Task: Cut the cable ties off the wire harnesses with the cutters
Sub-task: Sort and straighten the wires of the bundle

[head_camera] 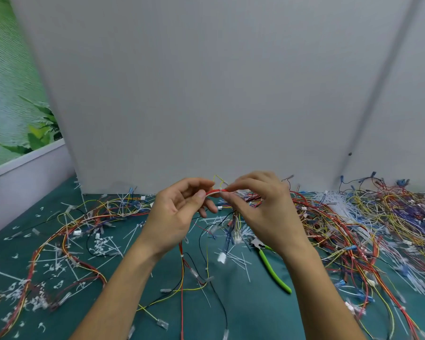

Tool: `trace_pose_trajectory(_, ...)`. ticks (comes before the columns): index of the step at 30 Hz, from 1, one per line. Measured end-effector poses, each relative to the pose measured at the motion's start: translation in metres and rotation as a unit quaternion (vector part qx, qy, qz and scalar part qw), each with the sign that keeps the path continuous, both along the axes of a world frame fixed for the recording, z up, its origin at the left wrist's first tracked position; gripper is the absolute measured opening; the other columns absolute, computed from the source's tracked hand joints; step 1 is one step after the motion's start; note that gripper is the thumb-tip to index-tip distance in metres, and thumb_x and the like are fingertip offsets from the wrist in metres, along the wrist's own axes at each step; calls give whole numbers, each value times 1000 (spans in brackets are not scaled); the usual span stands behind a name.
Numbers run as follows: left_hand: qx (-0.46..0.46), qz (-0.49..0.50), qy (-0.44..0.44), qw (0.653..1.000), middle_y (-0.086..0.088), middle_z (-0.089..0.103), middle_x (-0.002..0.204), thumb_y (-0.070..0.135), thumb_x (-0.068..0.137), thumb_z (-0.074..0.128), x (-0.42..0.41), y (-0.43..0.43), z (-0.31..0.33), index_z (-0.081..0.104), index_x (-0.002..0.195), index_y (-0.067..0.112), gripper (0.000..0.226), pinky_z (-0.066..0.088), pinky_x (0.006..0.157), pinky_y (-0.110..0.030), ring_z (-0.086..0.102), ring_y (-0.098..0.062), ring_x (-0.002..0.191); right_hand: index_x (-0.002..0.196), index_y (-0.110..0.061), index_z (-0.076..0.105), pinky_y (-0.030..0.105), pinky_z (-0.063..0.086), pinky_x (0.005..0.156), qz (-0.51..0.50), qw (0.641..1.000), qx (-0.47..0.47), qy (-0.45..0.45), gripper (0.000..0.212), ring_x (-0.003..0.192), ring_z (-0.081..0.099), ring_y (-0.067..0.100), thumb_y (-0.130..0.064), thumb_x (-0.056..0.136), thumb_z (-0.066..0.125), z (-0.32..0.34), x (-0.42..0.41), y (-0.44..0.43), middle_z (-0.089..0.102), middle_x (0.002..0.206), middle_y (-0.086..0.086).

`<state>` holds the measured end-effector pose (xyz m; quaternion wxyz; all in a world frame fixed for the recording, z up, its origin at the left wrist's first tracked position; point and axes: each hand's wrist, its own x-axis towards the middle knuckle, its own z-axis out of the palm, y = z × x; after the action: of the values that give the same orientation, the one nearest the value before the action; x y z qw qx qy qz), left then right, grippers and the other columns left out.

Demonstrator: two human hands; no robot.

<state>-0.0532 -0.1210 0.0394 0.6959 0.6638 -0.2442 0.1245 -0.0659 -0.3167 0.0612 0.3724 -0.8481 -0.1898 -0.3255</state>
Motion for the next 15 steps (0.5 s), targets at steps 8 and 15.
trace_pose_trajectory(8, -13, -52, 49, 997, -18, 76, 104, 3, 107, 36, -1, 7, 6, 63, 116, 2, 29, 58, 76, -28, 74, -36, 94, 111, -24, 74, 52, 43, 100, 23, 999, -36, 20, 19, 110, 59, 13, -32, 94, 74, -5, 5, -8, 70, 105, -14)
trace_pose_trajectory(15, 3, -75, 72, 995, -16, 76, 109, 6, 107, 36, 0, 6, 4, 62, 118, 2, 28, 59, 84, -30, 73, -34, 102, 103, -20, 80, 55, 46, 91, 51, 997, -55, -2, 10, 97, 64, 17, -20, 94, 75, -12, 10, -2, 74, 97, -11)
